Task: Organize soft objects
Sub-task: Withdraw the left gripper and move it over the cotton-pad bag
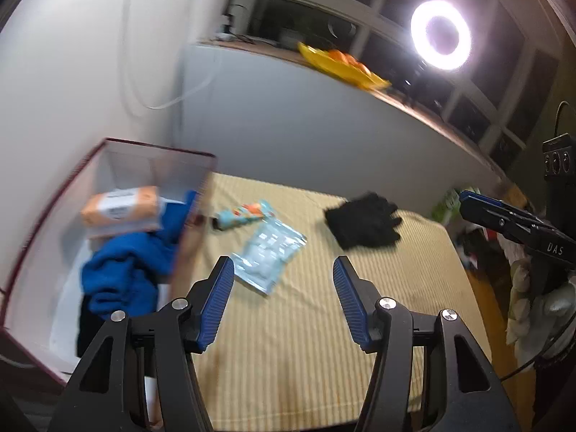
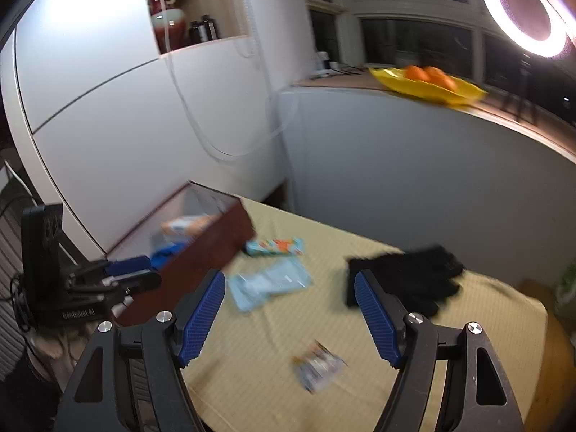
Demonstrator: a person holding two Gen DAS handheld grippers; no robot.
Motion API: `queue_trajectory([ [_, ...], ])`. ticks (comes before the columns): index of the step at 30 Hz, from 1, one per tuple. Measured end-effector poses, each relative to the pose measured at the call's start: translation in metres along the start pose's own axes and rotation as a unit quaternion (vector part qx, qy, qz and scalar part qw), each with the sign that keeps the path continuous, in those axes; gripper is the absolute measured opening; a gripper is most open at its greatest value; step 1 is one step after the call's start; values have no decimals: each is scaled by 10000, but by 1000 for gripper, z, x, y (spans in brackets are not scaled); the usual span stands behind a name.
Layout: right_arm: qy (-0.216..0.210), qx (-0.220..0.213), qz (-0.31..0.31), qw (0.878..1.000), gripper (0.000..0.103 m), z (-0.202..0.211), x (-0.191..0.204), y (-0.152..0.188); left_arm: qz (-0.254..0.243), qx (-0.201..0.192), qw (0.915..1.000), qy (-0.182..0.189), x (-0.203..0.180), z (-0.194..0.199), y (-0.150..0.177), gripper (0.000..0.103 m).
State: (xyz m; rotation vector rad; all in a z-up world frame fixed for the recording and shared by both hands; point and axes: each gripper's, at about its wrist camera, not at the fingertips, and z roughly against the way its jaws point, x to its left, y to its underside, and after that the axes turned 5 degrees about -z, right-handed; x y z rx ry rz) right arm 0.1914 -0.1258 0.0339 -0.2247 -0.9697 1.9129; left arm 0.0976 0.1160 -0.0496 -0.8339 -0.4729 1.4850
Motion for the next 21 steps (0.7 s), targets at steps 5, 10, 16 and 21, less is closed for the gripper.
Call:
queue_trajectory([
  [5,494,179,-300,9982,71,21,-37,43,-312,358,9986,251,-30,-24,12,57],
  [10,908,383,-597,9933,71,45,-70,92,-598,858,9926,622,-60,-56,23,58],
  [16,1410,629,-829,9845,71,58,-95,137,-992,1272,9839,764,-91,-90,34,63],
  [21,1395,819,-1150,9801,71,57,-117,164,-1353,1483,9769,731,-113,-116,38,63],
])
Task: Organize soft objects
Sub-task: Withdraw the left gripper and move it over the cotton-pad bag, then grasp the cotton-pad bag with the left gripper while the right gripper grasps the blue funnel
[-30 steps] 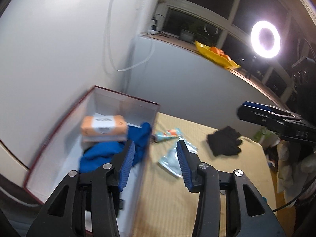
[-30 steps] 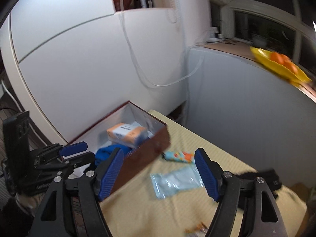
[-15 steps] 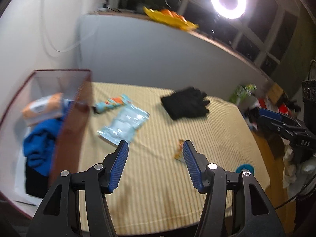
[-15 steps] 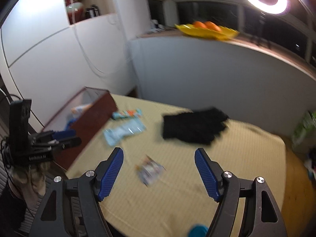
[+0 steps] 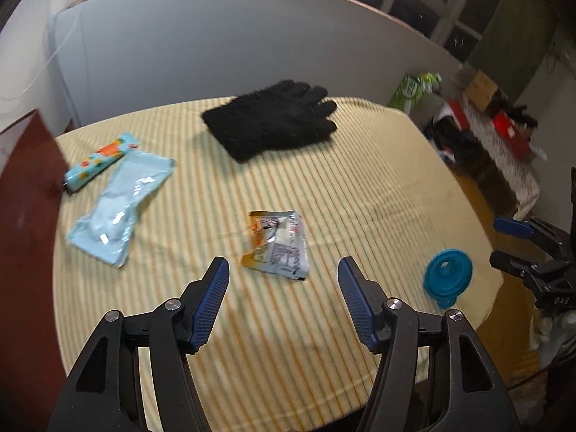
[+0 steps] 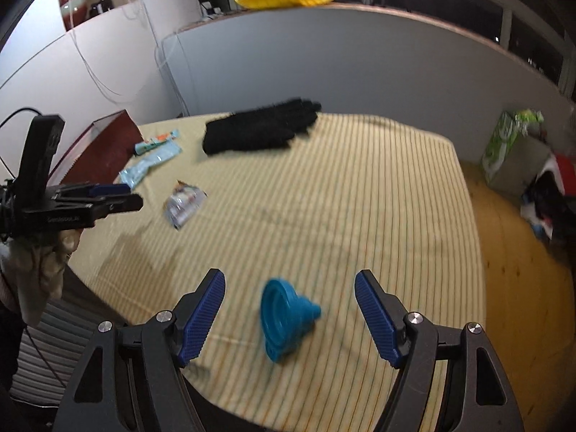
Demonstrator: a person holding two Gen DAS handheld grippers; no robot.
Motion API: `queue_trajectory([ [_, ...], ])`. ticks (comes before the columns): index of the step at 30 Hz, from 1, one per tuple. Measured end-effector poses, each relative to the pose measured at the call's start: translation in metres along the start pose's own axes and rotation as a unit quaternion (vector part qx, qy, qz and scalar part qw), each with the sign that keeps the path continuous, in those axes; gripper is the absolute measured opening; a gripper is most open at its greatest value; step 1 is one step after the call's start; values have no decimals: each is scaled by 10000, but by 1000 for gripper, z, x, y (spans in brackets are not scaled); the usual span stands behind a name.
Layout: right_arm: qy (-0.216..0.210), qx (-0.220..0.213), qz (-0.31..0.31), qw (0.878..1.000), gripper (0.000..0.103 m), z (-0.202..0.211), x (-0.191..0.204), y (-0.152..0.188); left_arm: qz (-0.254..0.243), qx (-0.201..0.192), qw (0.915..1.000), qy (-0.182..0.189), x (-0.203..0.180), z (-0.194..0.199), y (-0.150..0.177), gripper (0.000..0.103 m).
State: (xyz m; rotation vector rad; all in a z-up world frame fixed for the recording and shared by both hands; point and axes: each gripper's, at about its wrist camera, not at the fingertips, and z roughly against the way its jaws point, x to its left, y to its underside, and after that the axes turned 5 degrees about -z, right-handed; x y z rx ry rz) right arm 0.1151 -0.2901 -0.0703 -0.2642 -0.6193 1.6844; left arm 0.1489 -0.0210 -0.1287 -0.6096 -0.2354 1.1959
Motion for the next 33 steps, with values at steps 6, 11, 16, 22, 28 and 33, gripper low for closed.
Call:
queue_trajectory([
  [6,-32,145,-64,9999,71,-9,-7,11,-480,169,9979,-388,-16,-22,-8,63],
  [11,6,293,61,9996,71,-22,-3,16,-685,303,9949,-675,-20,-38,-12,65],
  [16,92,393,175,9990,71,-33,0,18,-742,419,9925,-875,-17,-53,-14,65],
  [22,169,502,173,9984,70,-43,-5,17,-698,465,9926,-876,-12,-57,-13,65],
  [28,188,588,171,9979,63,-49,-8,18,-657,506,9930,-845,-11,-62,-12,65],
  [33,211,652,190,9975,53,-54,-7,18,-664,545,9928,-838,-12,-67,-12,65],
])
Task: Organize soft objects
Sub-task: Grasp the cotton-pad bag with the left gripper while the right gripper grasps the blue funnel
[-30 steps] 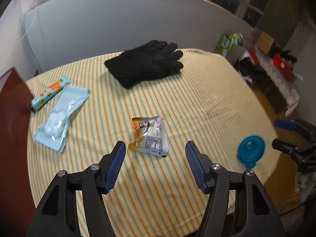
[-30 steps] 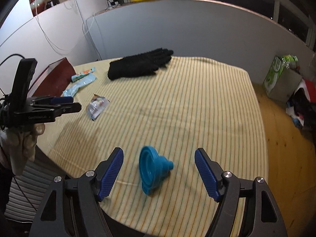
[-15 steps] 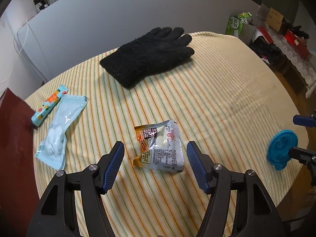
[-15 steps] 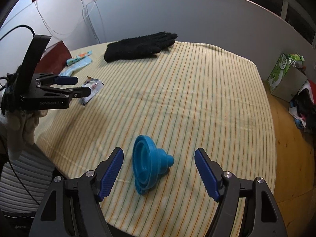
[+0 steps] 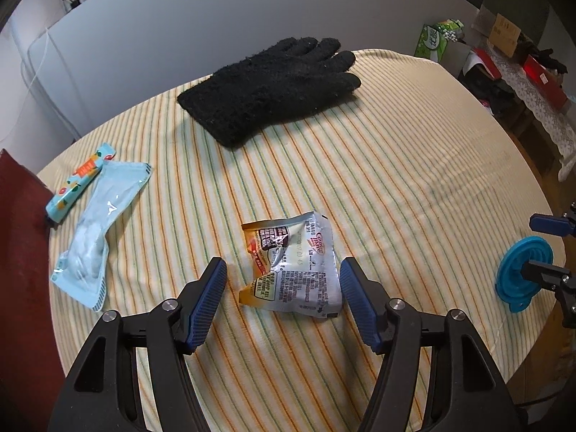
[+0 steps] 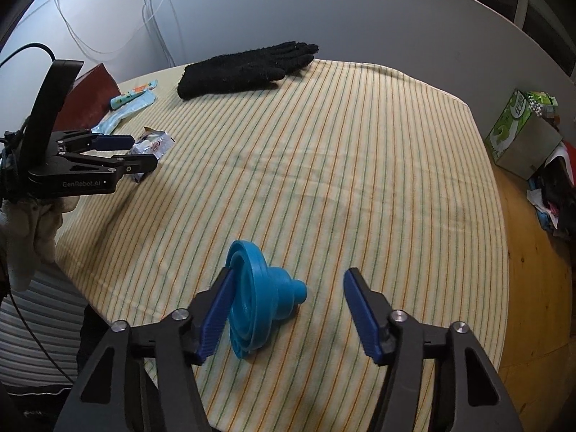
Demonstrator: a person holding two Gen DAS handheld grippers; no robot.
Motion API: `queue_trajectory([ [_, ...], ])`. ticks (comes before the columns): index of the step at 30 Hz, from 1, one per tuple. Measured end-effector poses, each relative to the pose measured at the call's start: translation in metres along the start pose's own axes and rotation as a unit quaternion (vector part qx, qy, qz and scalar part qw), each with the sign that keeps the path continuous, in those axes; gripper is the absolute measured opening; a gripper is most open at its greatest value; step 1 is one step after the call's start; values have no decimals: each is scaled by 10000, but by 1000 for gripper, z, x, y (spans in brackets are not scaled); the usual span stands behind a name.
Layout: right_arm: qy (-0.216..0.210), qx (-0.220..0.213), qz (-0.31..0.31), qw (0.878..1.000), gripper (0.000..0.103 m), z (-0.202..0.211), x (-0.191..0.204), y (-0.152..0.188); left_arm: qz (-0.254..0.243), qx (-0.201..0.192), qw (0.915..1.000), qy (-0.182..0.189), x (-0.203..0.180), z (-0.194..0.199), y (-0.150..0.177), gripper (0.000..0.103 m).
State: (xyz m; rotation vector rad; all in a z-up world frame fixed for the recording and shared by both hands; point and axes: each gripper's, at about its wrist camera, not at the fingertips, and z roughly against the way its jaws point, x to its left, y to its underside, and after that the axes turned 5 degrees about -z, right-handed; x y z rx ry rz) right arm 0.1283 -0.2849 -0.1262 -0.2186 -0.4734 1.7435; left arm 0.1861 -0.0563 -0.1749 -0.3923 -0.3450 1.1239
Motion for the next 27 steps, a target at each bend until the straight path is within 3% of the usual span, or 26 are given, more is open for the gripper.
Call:
queue_trajectory([
  [3,13,20,-5,10000,47,-1,0,1,-7,-16,10000,14,-1,-1,-1,63],
  [11,-70,171,-23,9998,20,-8,-2,4,-4,-78,9999,150,-6,0,-2,38],
  [27,-237,-21,-357,9991,14,6,-12,6,99,-317,9992,210,-3,18,7,37],
])
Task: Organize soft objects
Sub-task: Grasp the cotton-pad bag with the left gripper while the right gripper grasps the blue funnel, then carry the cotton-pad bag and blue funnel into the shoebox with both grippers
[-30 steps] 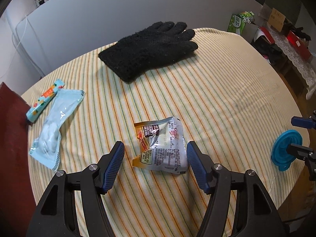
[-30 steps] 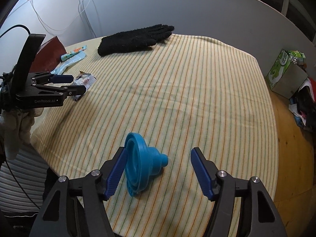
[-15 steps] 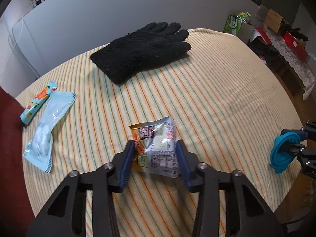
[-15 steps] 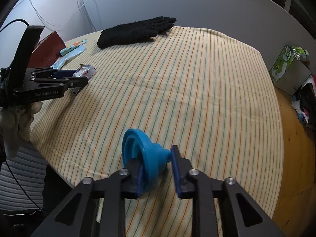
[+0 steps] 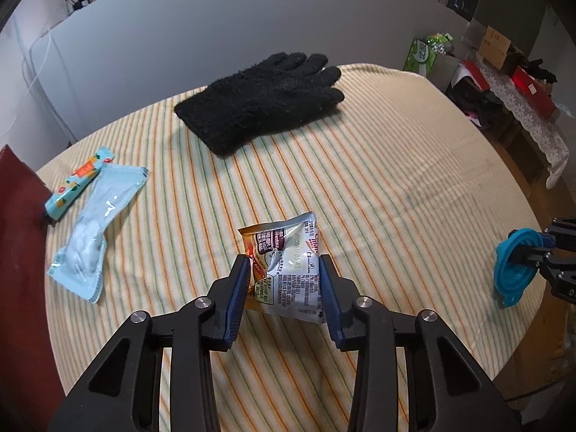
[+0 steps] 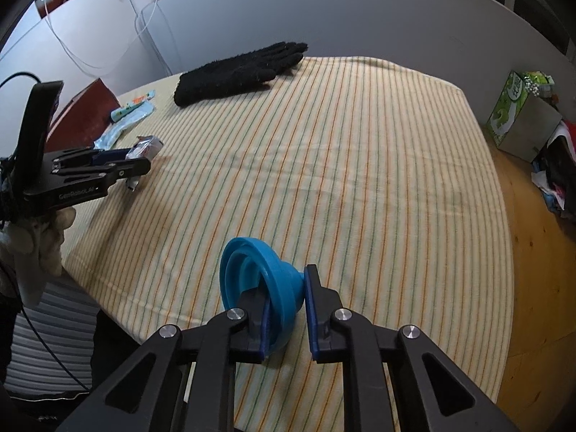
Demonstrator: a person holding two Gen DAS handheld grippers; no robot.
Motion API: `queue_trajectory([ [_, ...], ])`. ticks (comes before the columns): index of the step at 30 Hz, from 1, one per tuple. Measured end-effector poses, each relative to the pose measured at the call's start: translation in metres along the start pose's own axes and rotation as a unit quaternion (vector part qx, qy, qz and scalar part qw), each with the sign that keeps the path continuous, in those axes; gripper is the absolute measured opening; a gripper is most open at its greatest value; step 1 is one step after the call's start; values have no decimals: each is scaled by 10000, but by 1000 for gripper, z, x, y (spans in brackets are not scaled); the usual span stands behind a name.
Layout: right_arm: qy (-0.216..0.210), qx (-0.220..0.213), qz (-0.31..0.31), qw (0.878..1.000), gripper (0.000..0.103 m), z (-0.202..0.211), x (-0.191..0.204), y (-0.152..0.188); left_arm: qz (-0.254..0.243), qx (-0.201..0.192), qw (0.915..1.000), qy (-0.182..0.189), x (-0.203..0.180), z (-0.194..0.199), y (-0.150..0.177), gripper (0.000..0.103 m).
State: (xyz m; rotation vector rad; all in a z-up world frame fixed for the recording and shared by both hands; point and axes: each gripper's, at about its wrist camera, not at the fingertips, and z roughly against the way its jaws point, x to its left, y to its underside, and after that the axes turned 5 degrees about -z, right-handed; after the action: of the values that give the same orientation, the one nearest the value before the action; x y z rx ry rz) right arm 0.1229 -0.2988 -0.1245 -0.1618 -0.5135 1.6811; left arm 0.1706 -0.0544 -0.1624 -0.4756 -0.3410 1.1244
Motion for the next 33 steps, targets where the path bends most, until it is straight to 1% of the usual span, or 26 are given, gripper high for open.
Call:
queue_trajectory([
  [4,-77,-121,-29,9999,14,11,3,-4,80,-187,9998,36,4,19,1,37],
  [8,-250,-276,10,9993,14,23,13,-14,203,-398,9990,20,12,42,6,37],
  [11,-387,-426,144,9982,14,33,26,-27,338,-546,9979,5,21,63,11,37],
  [15,-605,-638,384,9954,14,41,55,-47,482,-780,9957,-166,35,95,23,37],
  [20,-788,-856,734,9905,14,49,94,-75,716,-1037,9908,-489,64,136,44,37],
  [22,-933,-924,869,9875,14,51,114,-90,846,-1108,9885,-594,76,149,53,37],
  [25,-1153,-976,1063,9828,14,53,142,-109,1016,-1211,9838,-846,94,171,69,37],
  [31,-1535,-944,1537,9715,14,44,214,-144,1342,-1172,9734,-1442,134,198,102,37],
  [33,-1628,-939,1681,9677,14,43,236,-149,1457,-1128,9702,-1574,146,202,111,37],
])
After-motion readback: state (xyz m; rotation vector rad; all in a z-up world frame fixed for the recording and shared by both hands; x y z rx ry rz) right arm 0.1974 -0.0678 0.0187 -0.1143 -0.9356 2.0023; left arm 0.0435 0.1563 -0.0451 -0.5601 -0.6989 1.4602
